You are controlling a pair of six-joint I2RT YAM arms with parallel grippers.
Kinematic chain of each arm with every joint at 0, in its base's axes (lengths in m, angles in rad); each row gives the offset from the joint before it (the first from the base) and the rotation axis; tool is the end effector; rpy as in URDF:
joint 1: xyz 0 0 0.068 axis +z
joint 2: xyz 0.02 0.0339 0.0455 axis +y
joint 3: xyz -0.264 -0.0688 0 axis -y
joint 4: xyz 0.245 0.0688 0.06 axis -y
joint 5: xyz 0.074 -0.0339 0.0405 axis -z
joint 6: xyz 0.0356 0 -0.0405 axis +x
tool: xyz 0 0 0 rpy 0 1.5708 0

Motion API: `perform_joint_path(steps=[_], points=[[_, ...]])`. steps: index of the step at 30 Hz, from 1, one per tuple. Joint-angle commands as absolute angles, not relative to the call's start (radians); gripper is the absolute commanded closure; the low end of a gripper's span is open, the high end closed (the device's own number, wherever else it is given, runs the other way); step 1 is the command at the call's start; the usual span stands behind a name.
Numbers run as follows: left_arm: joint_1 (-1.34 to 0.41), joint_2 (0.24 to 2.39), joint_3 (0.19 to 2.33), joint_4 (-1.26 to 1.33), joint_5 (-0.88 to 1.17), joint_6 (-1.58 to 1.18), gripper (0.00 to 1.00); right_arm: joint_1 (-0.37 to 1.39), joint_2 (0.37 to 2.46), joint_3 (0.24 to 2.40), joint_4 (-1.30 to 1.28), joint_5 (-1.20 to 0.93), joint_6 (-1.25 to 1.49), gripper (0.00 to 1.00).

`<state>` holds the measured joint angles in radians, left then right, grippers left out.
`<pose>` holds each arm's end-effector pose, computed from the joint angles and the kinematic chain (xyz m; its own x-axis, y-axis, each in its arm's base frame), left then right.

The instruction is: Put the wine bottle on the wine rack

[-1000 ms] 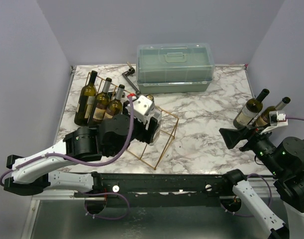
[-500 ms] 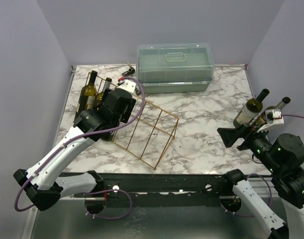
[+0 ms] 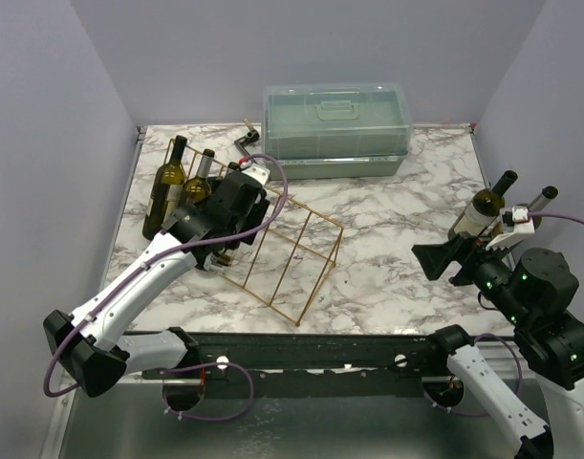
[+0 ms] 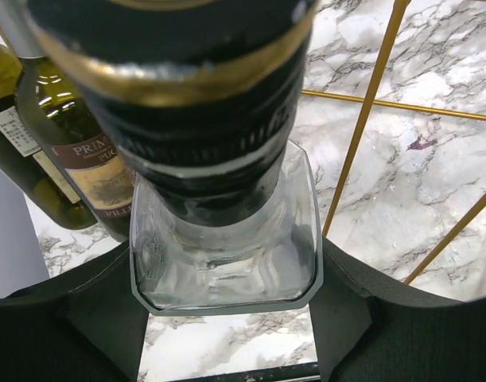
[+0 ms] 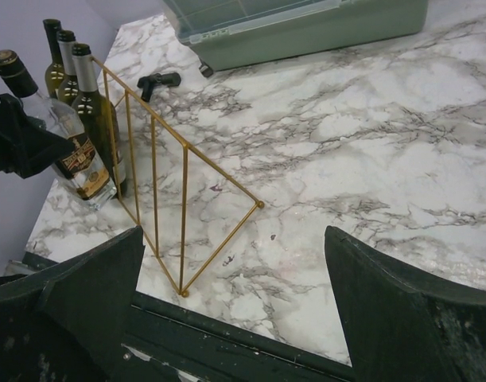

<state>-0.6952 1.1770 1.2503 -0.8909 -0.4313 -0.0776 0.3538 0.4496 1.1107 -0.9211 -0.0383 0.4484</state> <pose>0.1872 -0.1368 0.3575 -0.5866 0.3976 -0.7056 0.3178 0.9143 0.2510 0.0414 0.0168 0.3979 -0.3825 0.3206 -0.8666 -0.2387 0.8718 0.4278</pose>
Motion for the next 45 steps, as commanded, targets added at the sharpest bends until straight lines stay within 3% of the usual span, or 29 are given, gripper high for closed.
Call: perform_joint_path(steps=[1, 23, 33, 45], points=[[-0.681, 1.201, 1.222, -0.811, -0.448, -0.052, 1.0, 0.358, 0.463, 1.088, -0.909, -0.048, 0.463, 0.02], [-0.644, 1.418, 1.167, -0.781, -0.452, -0.161, 1.0, 0.358, 0.465, 1.04, -0.9, -0.052, 0.469, 0.03], [-0.643, 1.336, 1.312, -0.804, -0.434, -0.158, 1.0, 0.358, 0.469, 1.031, -0.892, -0.05, 0.471, 0.02], [-0.643, 1.408, 1.264, -0.804, -0.434, -0.173, 1.0, 0.359, 0.453, 1.022, -0.908, -0.049, 0.475, 0.02]])
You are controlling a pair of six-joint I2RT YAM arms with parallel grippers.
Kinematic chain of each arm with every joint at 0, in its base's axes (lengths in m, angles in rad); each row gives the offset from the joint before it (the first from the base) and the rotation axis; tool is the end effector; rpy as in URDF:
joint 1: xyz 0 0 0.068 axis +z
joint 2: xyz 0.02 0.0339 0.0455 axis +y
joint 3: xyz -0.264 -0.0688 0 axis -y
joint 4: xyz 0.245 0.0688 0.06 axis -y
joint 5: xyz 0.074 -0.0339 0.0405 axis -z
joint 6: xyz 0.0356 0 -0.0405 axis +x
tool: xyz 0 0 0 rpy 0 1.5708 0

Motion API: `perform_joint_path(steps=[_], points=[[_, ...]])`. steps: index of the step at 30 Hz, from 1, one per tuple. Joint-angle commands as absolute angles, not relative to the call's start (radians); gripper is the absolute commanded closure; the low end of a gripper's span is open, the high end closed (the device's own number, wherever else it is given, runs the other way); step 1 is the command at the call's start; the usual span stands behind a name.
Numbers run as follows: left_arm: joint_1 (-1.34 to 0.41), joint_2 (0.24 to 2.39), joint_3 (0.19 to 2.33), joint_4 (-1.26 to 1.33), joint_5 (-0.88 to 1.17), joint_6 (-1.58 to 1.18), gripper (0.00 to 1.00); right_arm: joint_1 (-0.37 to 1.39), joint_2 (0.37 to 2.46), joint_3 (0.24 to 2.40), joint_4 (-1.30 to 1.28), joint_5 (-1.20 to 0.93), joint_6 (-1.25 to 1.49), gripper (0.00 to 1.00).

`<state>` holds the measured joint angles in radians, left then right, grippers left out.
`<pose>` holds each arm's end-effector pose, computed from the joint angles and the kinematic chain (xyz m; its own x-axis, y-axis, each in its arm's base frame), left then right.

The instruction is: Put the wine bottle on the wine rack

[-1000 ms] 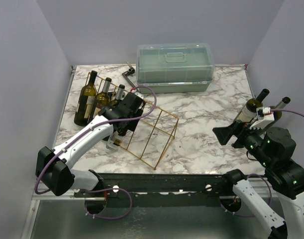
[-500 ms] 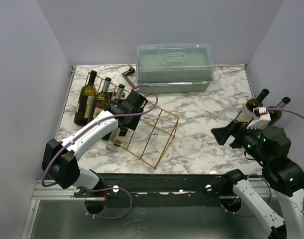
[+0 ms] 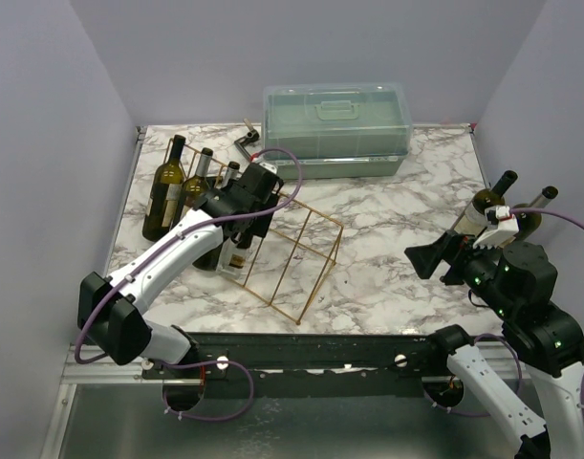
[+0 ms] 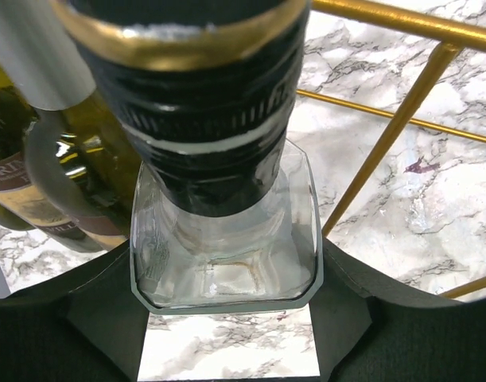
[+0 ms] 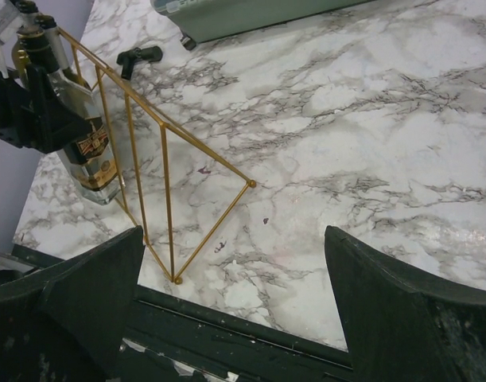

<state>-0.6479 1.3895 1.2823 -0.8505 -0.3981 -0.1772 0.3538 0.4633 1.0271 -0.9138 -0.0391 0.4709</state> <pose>0.2347 -0.1603 0.3193 -0.7086 0.3326 -0.6223 0.2576 0.9430 0.2107 0.0575 0.0227 0.3756 -0.4593 0.3136 -0.8310 -0.1933 0.8779 0.4381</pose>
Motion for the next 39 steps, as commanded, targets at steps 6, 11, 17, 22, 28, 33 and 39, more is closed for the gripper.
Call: perform_joint_path(steps=[6, 11, 17, 22, 28, 33, 39], points=[[-0.643, 1.427, 1.208, -0.782, -0.414, -0.195, 1.0, 0.358, 0.455, 1.014, -0.903, -0.054, 0.48, 0.03], [-0.643, 1.426, 1.185, -0.769, -0.402, -0.187, 1.0, 0.359, 0.458, 1.005, -0.892, -0.06, 0.484, 0.02], [-0.642, 1.456, 1.165, -0.758, -0.408, -0.174, 0.88, 0.358, 0.464, 0.995, -0.885, -0.063, 0.49, 0.02], [-0.642, 1.471, 1.16, -0.755, -0.408, -0.173, 0.66, 0.358, 0.47, 0.986, -0.876, -0.069, 0.496, 0.03], [-0.642, 1.43, 1.148, -0.746, -0.407, -0.166, 0.35, 0.359, 0.482, 0.986, -0.868, -0.075, 0.5, 0.03], [-0.643, 1.392, 1.154, -0.736, -0.399, -0.163, 0.27, 0.359, 0.488, 0.998, -0.871, -0.077, 0.499, 0.03], [-0.642, 1.351, 1.162, -0.737, -0.385, -0.164, 0.23, 0.359, 0.495, 1.025, -0.884, -0.072, 0.495, 0.03]])
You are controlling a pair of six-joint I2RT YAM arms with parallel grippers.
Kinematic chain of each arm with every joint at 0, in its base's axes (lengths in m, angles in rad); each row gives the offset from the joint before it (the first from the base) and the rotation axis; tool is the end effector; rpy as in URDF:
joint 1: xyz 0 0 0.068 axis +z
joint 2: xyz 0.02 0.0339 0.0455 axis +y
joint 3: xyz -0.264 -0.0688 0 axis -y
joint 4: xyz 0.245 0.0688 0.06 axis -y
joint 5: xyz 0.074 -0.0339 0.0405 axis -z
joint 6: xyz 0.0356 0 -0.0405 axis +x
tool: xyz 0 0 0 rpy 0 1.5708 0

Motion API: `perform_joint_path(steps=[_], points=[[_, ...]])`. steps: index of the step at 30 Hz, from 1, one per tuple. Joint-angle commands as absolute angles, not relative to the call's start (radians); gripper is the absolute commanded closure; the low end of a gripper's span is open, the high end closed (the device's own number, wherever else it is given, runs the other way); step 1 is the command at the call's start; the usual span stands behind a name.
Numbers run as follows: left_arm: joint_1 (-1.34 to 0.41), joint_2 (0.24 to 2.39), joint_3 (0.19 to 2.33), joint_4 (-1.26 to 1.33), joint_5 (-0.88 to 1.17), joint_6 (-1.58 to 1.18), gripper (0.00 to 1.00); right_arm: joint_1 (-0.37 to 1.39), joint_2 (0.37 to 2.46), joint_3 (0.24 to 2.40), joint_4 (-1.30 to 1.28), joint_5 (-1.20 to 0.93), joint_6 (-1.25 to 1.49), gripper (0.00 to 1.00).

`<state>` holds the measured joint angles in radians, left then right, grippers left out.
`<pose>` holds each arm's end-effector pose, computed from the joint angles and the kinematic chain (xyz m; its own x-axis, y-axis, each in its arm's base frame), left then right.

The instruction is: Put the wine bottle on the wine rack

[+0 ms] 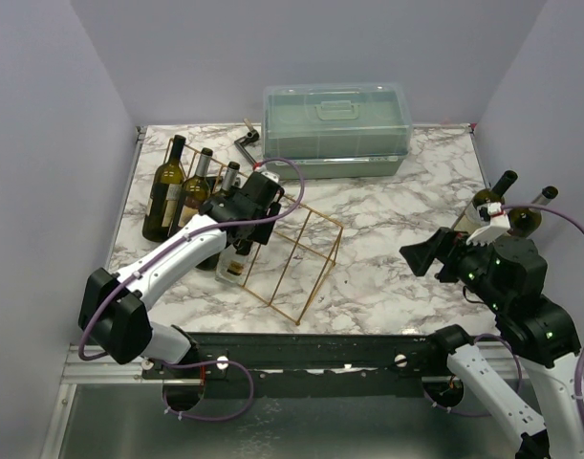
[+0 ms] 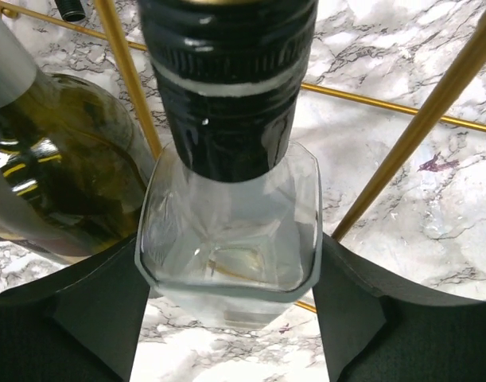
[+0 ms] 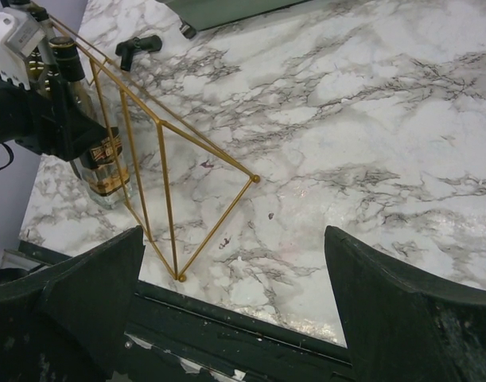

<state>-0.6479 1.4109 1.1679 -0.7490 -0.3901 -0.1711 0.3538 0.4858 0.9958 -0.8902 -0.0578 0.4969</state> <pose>0.2384 -0.1634 0.2839 -0.7245 0.3509 -0.5932 0.2729 0.9364 0.2206 0.0676 0.0271 0.3681 -0.4949 0.3245 -0.8061 -0.1823 0.8682 0.4615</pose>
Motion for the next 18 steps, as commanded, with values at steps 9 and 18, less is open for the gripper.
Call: perform_joint_path(steps=[9, 18], points=[[-0.642, 1.218, 1.248, -0.796, -0.311, -0.18, 0.15, 0.359, 0.495, 1.048, -0.904, -0.072, 0.504, 0.03], [-0.642, 1.13, 1.435, -0.724, -0.163, -0.189, 0.12, 0.358, 0.504, 1.015, -0.868, -0.109, 0.546, 0.03]])
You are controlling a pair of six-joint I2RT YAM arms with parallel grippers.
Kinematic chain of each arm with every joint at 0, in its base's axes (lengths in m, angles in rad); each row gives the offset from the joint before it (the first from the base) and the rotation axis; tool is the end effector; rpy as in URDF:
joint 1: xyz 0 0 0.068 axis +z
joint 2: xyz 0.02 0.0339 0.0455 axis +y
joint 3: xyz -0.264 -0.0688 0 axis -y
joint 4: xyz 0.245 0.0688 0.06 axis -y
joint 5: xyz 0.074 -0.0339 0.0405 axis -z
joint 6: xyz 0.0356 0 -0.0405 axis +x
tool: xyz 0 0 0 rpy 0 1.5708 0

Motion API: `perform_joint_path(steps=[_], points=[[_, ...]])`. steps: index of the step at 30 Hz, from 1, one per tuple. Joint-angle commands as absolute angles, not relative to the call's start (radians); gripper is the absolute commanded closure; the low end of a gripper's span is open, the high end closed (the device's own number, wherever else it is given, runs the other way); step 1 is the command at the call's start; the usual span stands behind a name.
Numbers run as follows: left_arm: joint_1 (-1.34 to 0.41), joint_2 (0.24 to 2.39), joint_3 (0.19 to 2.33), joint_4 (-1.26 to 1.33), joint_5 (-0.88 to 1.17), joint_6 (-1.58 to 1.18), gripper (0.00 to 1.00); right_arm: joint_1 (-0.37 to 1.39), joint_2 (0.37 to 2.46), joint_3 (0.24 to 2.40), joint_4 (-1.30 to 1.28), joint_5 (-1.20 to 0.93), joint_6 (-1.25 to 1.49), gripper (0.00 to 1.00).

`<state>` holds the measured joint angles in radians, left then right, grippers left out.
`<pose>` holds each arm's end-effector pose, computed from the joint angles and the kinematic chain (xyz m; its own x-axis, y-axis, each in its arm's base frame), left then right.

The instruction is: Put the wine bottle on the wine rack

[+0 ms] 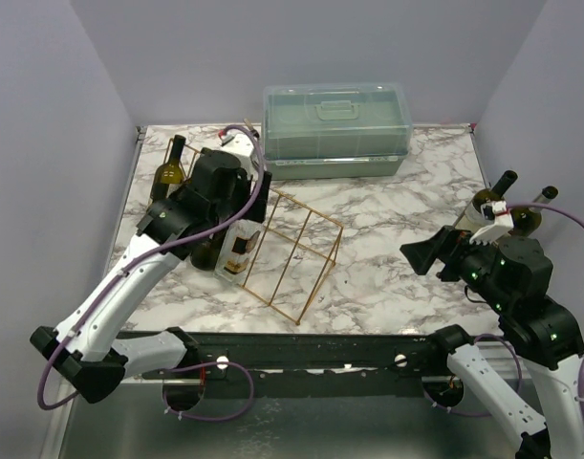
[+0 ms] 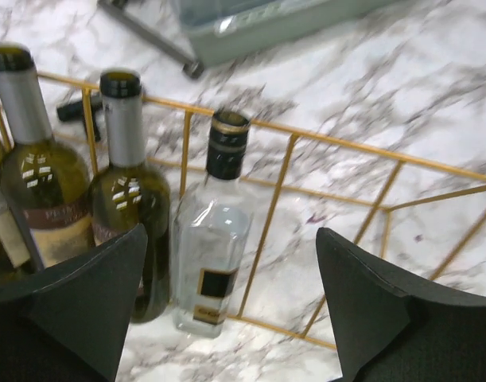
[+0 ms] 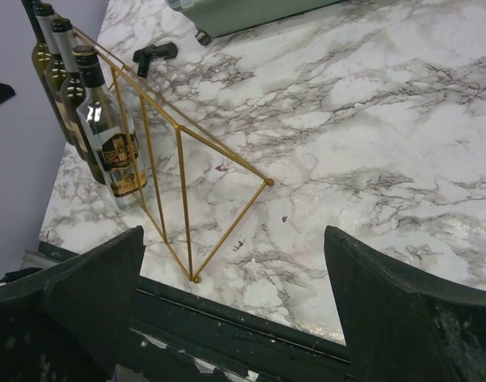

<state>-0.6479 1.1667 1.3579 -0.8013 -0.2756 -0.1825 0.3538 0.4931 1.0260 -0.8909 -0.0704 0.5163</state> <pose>0.1925 -0.1335 0.3997 -0.5224 0.1764 -0.8343 0.3133 0.9496 0.0046 0.0653 0.0268 0.3762 -0.4870 0.3451 -0.8023 -0.1920 0.8538 0.4838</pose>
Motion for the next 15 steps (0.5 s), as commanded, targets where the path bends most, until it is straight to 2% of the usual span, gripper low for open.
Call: perform_joint_path(steps=[1, 9, 15], points=[[-0.643, 1.127, 1.441, -0.686, -0.148, -0.184, 0.11, 0.358, 0.506, 1.01, -0.863, -0.114, 0.55, 0.03], [-0.643, 1.104, 1.344, -0.248, -0.001, -0.153, 0.08, 0.359, 0.539, 0.99, -0.864, -0.106, 0.557, 0.04], [-0.641, 1.045, 1.109, -0.026, -0.021, -0.086, 0.08, 0.358, 0.561, 0.995, -0.891, -0.057, 0.54, 0.04]])
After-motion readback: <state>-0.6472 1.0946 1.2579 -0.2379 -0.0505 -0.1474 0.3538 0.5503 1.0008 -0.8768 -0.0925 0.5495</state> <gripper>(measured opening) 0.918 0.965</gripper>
